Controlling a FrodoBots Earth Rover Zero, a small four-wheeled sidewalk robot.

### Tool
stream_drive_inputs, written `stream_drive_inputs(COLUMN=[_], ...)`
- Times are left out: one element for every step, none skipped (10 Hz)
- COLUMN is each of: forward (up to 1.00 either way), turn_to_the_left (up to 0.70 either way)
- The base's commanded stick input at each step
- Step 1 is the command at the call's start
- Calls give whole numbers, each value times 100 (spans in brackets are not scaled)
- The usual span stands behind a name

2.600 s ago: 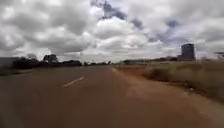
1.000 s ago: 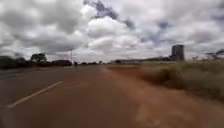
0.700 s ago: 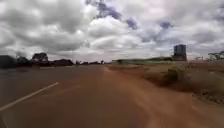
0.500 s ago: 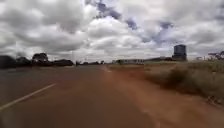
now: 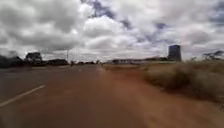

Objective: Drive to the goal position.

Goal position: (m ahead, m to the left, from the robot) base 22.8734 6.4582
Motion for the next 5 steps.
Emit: stream_drive_inputs(forward=[85, 85, 85, 85, 85], turn_to_the_left=[0, 0, 0, 0, 0])
